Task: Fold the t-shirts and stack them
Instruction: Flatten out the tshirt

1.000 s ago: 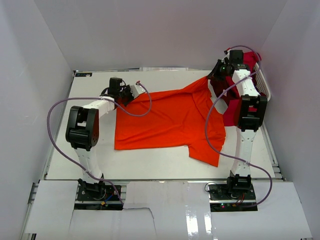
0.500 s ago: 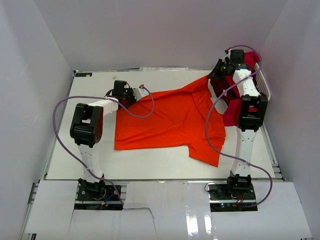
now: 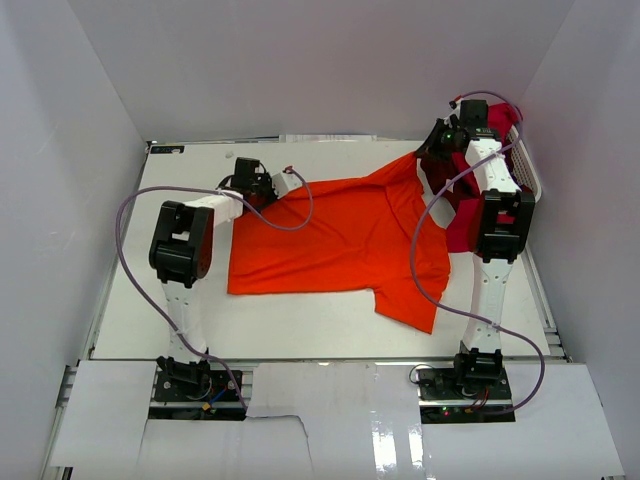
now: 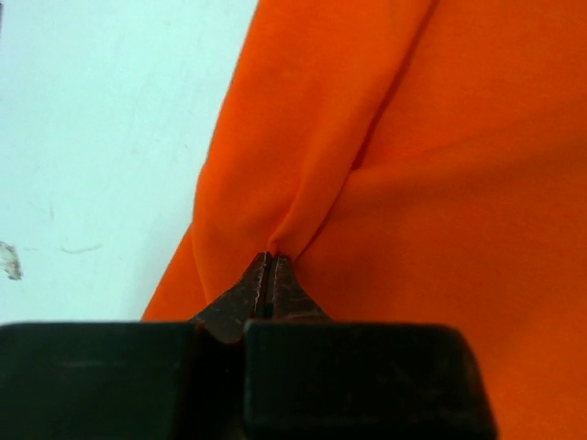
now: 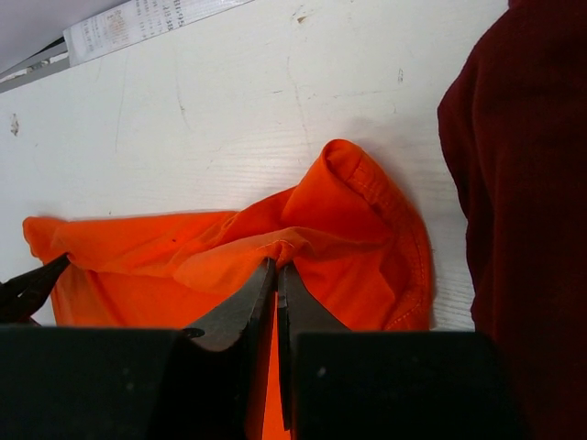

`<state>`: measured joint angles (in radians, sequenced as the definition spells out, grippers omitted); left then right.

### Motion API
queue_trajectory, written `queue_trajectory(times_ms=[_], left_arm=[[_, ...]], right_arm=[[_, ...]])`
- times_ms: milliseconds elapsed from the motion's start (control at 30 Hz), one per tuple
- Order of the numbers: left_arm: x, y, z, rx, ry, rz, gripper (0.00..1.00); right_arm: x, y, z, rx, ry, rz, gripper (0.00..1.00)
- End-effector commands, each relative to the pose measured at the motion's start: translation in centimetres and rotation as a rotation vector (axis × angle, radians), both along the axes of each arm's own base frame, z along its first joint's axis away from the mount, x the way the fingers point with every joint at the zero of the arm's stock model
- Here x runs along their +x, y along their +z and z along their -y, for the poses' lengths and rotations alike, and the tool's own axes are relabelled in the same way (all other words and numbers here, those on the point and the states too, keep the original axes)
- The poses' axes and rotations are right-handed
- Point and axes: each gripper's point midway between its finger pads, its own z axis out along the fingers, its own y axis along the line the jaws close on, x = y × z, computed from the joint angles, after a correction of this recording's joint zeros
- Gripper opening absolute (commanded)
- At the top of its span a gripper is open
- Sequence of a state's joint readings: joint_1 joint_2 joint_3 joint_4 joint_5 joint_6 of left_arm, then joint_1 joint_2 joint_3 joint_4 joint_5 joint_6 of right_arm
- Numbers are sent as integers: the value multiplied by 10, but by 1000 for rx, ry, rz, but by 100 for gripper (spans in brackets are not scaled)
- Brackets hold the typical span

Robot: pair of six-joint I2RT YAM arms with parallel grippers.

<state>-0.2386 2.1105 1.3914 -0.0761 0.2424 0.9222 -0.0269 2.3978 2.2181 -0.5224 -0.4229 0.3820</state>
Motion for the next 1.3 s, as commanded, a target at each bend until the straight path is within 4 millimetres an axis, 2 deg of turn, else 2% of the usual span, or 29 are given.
queue_trajectory(times_ms=[0, 167, 267, 300, 500, 600, 700, 733, 767, 833, 867, 1100, 1200, 1233, 1267], left_arm=[[13, 16, 8, -25, 19, 14, 0], [21, 32, 17, -61, 4, 29, 0], [16, 35, 22, -68, -28, -10, 0], [20, 43, 23, -75, -25, 3, 0], [18, 53, 21, -76, -43, -17, 0], [29, 59, 16, -98, -22, -6, 0], [47, 55, 9, -98, 24, 8, 0], [52, 44, 7, -87, 40, 1, 0], [63, 51, 5, -86, 59, 42, 0], [74, 45, -2, -72, 108, 70, 0], [81, 49, -2, -76, 116, 102, 0], [97, 45, -6, -75, 156, 139, 0], [98, 50, -11, -92, 208, 174, 0], [101, 55, -12, -110, 225, 197, 4], [98, 58, -14, -115, 237, 202, 17]], right_arm=[[10, 12, 4, 7, 6, 47, 8], [11, 12, 5, 7, 4, 48, 8], [11, 12, 5, 7, 4, 47, 8], [11, 11, 5, 7, 4, 45, 8], [11, 11, 6, 6, 4, 44, 8], [10, 11, 6, 5, 4, 43, 8], [10, 11, 6, 4, 5, 42, 8], [10, 10, 6, 1, 4, 43, 8], [10, 10, 7, -2, 3, 42, 8], [11, 10, 7, -4, 2, 46, 8], [11, 10, 8, -5, 1, 47, 8], [14, 7, 8, -4, 0, 50, 8], [14, 7, 8, -5, -1, 51, 8], [14, 7, 8, -6, 0, 50, 8], [14, 7, 8, -6, 0, 50, 8]])
